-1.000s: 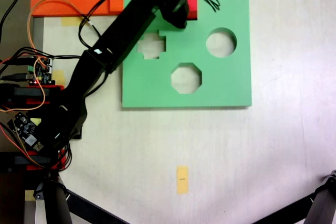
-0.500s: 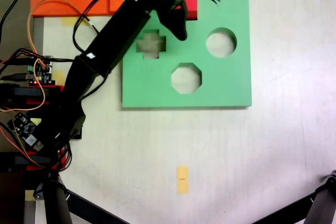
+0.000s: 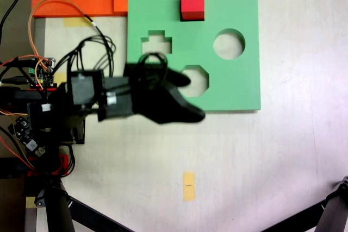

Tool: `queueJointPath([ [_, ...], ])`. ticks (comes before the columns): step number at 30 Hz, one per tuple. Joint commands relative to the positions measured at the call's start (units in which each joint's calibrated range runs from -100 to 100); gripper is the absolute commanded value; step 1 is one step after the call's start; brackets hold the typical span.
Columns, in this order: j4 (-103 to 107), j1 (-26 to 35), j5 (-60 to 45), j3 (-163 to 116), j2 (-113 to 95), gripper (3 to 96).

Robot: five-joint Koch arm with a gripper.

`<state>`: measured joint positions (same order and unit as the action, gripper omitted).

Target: Put the square block into the corresponding hole

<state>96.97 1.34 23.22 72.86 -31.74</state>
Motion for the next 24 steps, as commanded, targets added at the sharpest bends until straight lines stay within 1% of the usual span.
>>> queueJointPath([
  [1, -12.9, -4.7, -4.2, 0.6, 0.7, 57.4],
  [3, -15.8, -5.8, -7.0, -8.3, -3.5, 57.4],
  [5, -23.8, -7.1, -7.2, -24.1, -10.7, 57.4],
  [7, -42.2, -7.1, -7.4, -50.1, -25.0, 57.1],
  [9, -70.1, -7.0, -8.3, -79.5, -38.7, 56.8],
  [10, -87.2, -6.8, -8.5, -93.6, -44.1, 56.7],
  [11, -100.1, -6.4, -8.7, -106.0, -47.2, 56.4],
  [13, -113.2, -5.6, -10.2, -123.0, -53.5, 54.7],
  [15, -113.4, -3.8, -13.4, -135.4, -61.1, 54.2],
  [18, -113.5, -2.5, -17.3, -152.6, -67.7, 53.2],
  [23, -112.8, -0.6, -17.8, -172.9, -68.3, 49.8],
  [24, -112.8, -0.3, -17.8, -172.9, -68.3, 49.7],
])
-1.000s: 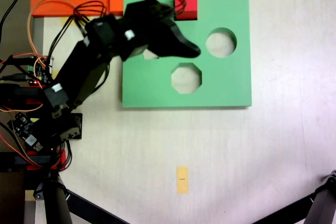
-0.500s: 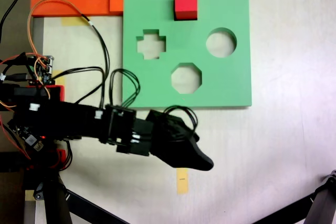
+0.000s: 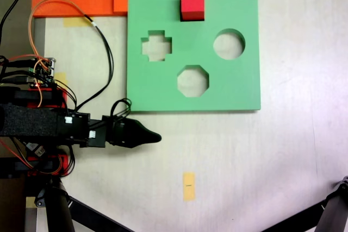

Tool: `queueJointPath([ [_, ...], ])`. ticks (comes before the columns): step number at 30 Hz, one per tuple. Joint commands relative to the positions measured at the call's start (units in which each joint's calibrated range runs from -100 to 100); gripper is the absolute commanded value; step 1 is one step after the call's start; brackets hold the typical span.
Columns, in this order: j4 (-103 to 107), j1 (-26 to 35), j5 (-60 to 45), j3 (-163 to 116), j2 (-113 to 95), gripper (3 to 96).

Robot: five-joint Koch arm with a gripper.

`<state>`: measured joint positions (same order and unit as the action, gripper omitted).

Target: Put the square block into the corresponding hole

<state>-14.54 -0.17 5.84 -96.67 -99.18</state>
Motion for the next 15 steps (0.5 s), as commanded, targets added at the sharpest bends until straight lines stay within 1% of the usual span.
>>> queueJointPath([
  [1, -1.3, 1.6, -0.4, -3.3, -0.8, 49.5],
  [3, -0.7, 1.9, -0.4, -3.3, -0.8, 49.7],
  [7, 14.1, 2.0, -0.7, -3.3, -0.8, 48.9],
  [15, 15.7, 1.5, -0.6, -3.3, -0.8, 48.5],
])
